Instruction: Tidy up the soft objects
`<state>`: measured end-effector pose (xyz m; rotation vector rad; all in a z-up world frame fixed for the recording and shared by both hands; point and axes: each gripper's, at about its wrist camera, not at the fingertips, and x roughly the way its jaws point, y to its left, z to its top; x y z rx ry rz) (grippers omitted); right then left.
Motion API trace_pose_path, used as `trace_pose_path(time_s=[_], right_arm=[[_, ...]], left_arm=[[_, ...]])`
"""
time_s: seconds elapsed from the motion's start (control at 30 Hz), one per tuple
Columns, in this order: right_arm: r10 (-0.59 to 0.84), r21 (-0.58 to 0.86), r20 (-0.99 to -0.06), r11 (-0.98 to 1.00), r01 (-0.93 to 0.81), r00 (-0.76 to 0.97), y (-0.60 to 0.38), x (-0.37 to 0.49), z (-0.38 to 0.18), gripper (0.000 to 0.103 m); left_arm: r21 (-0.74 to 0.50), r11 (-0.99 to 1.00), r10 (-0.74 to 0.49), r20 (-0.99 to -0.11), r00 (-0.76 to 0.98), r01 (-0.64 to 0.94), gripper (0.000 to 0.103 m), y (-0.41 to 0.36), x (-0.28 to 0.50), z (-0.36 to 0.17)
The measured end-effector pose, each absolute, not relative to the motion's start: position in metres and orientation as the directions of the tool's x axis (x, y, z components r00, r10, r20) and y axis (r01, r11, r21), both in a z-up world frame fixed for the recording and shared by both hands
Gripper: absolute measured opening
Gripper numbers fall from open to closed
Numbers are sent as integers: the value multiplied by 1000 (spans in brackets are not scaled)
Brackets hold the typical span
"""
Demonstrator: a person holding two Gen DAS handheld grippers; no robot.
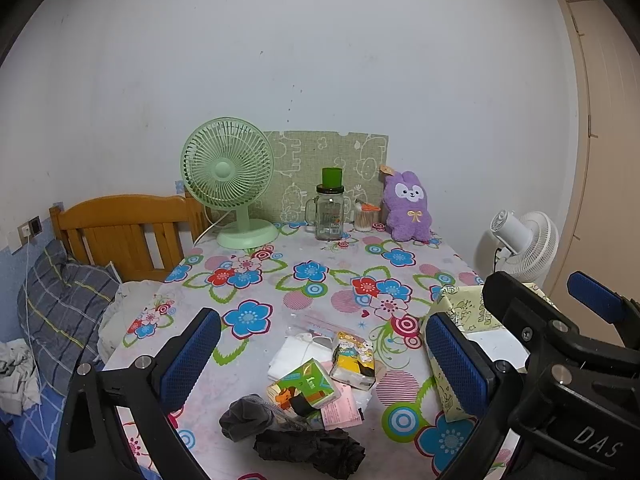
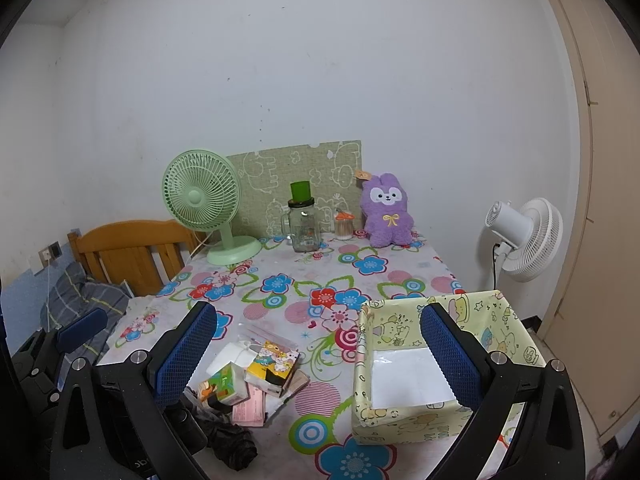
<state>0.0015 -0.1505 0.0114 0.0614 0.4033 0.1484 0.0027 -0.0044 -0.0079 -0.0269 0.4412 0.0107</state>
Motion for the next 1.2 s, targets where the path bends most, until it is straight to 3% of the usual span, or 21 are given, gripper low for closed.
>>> trace_pose_path(time_s=[1.2], right_arm=[[131, 79, -397, 991, -109, 908, -148, 2, 8, 103]], left_arm=[[-25, 1000, 1, -434, 901, -13, 103, -2, 5, -12]])
